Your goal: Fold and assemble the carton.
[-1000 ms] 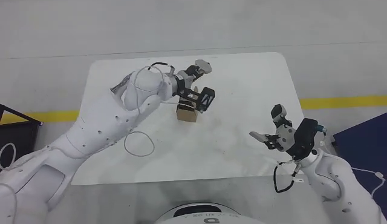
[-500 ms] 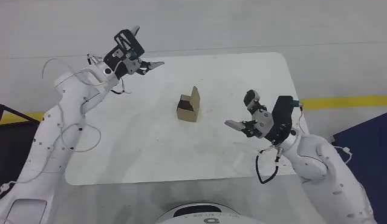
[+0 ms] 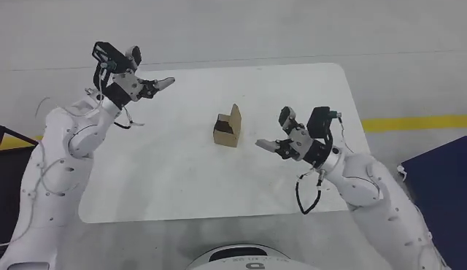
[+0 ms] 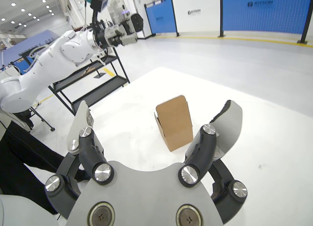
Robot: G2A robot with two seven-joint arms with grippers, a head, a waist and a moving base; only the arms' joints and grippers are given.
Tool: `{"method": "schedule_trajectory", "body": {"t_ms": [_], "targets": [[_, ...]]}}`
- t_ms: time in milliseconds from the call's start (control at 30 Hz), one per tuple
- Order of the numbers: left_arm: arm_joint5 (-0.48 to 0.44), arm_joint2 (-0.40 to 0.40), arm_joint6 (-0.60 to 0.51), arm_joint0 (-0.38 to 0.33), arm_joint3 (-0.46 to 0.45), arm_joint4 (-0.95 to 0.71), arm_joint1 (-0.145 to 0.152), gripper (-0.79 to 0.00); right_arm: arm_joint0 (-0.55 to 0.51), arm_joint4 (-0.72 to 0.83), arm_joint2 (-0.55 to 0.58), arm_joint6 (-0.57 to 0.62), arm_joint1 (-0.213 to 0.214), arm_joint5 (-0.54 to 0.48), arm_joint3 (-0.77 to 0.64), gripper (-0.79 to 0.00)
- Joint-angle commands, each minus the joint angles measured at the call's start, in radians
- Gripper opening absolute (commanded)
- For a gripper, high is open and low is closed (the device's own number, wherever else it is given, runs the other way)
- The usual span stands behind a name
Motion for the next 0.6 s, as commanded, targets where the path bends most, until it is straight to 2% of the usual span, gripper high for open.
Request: {"method": "schedule_trajectory", "body": {"t_ms": [0,133,200,267,367,567], "targets": [[-0.002,-0.001,-0.03,0.032,0.002,-0.095,-0.001,0.0,0.056,-0.089,-0.095,0.013,-0.013,0.053,0.07,0.0],[-0.006,-0.016,-0.053,0.083,0.005,-0.136,0.0,0.0,0.171,-0.212,-0.256,-0.034,-0.051,0.144,0.167,0.0],[-0.01,-0.013,-0.065,0.097,0.01,-0.135,0.0,0.0,0.214,-0.299,-0.318,-0.042,-0.067,0.192,0.197,0.0],[-0.017,0.005,-0.08,0.097,0.017,-0.128,-0.002,0.0,0.238,-0.321,-0.359,-0.095,-0.084,0.256,0.221,0.0],[-0.017,0.05,-0.091,0.073,0.03,-0.13,-0.01,0.0,0.272,-0.424,-0.408,-0.12,-0.105,0.391,0.268,0.0],[-0.029,0.134,-0.104,-0.01,0.066,-0.128,-0.028,0.0,0.267,-0.434,-0.393,-0.165,-0.127,0.622,0.349,0.0]]}}
